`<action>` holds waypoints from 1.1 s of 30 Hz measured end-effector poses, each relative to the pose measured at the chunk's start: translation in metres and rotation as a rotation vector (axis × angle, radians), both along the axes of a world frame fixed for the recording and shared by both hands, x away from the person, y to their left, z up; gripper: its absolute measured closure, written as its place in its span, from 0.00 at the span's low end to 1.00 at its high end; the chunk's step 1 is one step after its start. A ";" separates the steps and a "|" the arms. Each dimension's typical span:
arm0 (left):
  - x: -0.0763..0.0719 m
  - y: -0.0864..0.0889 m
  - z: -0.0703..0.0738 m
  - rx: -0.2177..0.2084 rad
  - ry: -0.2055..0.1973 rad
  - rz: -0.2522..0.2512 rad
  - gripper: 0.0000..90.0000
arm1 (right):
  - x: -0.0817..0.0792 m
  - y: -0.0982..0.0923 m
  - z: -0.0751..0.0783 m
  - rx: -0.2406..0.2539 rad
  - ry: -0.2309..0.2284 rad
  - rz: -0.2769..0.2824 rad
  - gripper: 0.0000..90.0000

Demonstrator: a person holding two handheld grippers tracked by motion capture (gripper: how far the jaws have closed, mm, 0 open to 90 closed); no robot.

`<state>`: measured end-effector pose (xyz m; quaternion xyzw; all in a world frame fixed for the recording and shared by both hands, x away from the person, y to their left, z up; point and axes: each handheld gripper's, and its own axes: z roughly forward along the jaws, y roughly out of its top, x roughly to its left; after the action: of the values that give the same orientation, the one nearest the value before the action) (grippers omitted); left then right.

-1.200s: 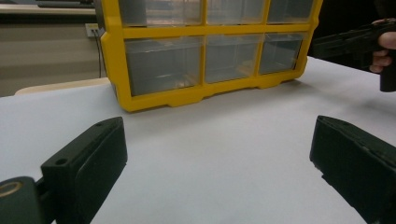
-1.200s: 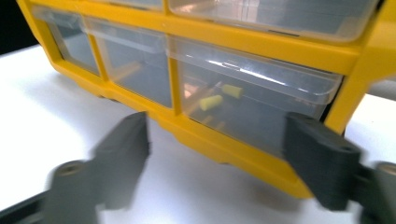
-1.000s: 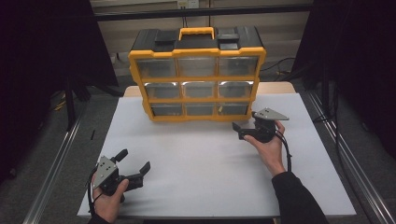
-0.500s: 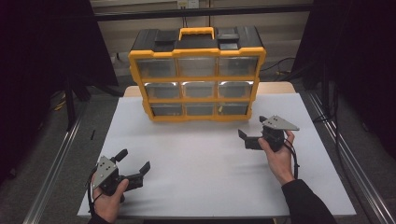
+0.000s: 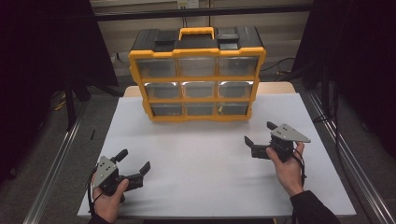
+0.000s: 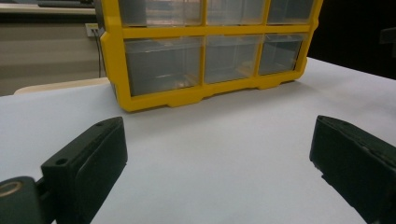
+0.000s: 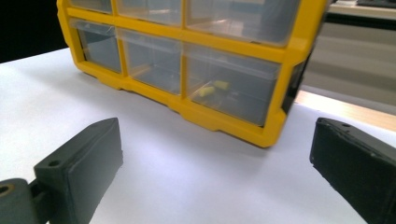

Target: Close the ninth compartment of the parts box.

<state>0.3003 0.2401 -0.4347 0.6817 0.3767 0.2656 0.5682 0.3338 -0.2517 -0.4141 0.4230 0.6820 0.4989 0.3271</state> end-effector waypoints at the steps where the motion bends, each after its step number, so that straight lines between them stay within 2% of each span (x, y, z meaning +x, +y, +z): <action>1: 0.000 0.000 0.000 0.002 0.003 0.004 0.05 | -0.002 -0.001 0.001 0.001 -0.003 -0.001 0.02; 7: 0.000 0.001 0.000 0.004 -0.001 -0.004 0.05 | -0.017 -0.008 -0.003 -0.001 -0.015 -0.007 0.02; 17: -0.002 0.001 0.001 0.001 -0.002 -0.002 0.05 | -0.038 -0.025 -0.007 0.014 -0.032 -0.090 0.03; 27: -0.003 0.002 0.000 0.007 -0.006 0.003 0.05 | -0.059 -0.041 -0.011 0.009 -0.036 -0.133 0.03; 33: -0.004 0.003 0.001 0.005 -0.003 0.022 0.05 | -0.071 -0.054 -0.013 0.026 -0.031 -0.163 0.03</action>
<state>0.2967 0.2435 -0.4337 0.6785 0.3825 0.2738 0.5642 0.2624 -0.3060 -0.4270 0.4734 0.6337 0.4860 0.3715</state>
